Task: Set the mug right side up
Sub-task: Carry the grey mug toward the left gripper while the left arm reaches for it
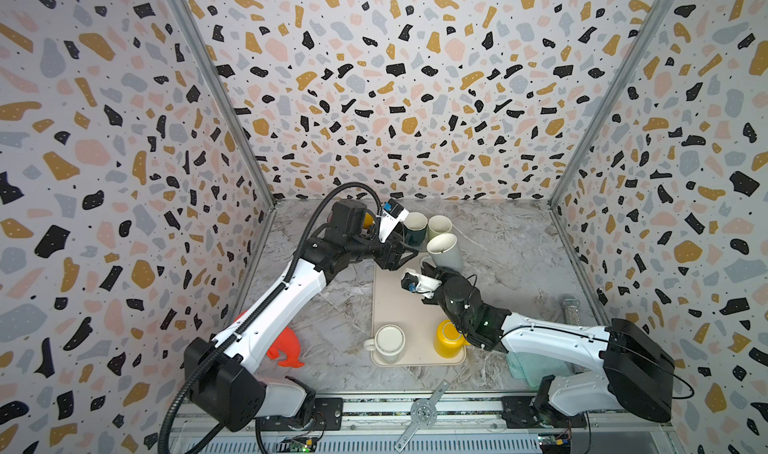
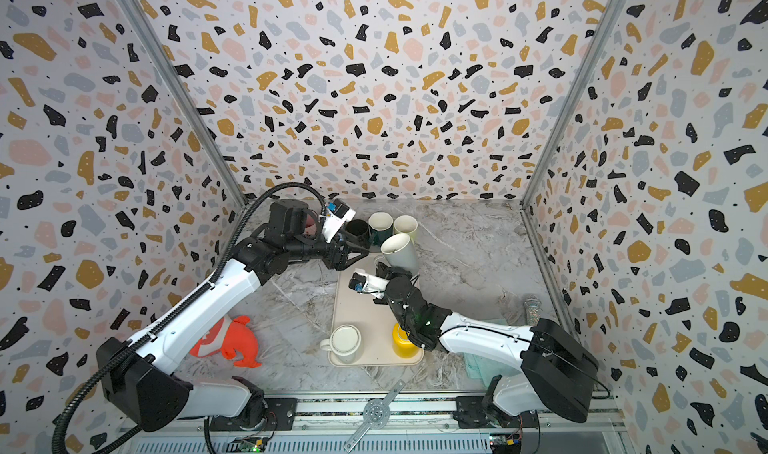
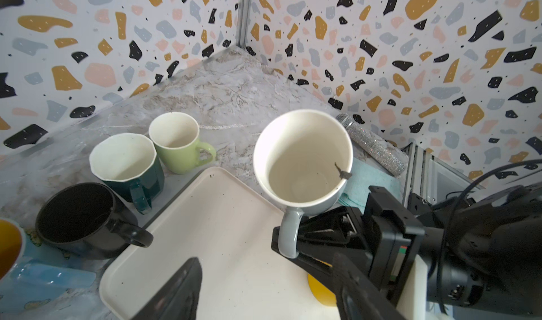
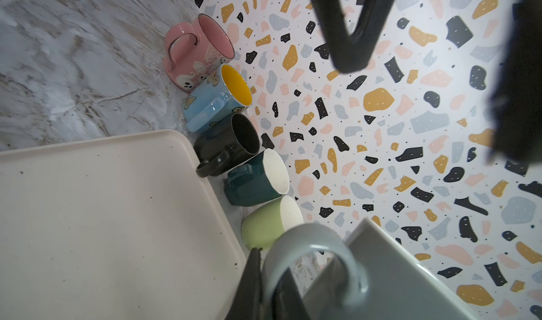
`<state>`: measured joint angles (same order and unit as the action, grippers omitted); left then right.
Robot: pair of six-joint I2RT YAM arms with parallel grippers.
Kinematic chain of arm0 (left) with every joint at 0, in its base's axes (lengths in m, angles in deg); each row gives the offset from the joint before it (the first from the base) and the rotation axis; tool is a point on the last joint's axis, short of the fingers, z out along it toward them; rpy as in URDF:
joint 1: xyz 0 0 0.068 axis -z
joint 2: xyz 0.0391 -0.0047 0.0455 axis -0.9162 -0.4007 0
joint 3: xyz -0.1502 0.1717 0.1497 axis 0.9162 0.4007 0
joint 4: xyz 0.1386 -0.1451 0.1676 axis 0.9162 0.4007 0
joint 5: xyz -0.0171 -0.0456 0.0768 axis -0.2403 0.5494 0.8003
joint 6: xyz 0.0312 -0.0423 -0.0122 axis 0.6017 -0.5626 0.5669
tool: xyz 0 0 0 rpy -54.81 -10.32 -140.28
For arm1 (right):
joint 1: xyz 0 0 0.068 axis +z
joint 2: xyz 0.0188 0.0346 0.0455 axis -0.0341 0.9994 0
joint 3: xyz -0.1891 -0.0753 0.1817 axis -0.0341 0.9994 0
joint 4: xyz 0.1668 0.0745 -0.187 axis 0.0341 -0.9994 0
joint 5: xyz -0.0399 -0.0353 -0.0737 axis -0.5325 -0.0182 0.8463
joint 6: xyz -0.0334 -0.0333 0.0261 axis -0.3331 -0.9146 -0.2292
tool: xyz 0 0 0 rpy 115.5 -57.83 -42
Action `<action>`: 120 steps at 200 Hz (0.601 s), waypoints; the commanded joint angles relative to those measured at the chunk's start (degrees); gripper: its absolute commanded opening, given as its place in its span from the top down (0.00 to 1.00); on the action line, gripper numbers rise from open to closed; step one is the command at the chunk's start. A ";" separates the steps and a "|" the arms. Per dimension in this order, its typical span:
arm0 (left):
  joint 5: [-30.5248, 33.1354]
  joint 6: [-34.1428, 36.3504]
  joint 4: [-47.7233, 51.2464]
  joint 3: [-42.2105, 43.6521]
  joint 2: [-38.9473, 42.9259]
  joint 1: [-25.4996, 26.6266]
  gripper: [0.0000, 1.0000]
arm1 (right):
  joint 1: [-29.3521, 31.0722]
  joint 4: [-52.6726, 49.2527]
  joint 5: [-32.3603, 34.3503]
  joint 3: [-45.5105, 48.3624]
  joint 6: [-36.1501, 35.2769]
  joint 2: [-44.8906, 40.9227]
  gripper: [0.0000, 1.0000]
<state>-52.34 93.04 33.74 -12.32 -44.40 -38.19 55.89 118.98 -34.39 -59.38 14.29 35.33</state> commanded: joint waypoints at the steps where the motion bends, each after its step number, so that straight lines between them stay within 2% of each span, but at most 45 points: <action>1: 0.70 3.02 2.01 -1.70 -0.73 1.10 0.28 | 0.58 9.77 2.56 -0.23 -5.17 -0.25 1.00; 120: 0.08 4.94 2.76 -1.68 -2.89 5.54 0.29 | 1.85 15.87 2.96 0.37 -8.40 1.77 1.00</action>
<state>-48.60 97.68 35.70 -12.63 -47.29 -35.20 57.86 128.84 -33.25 -57.45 7.30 37.47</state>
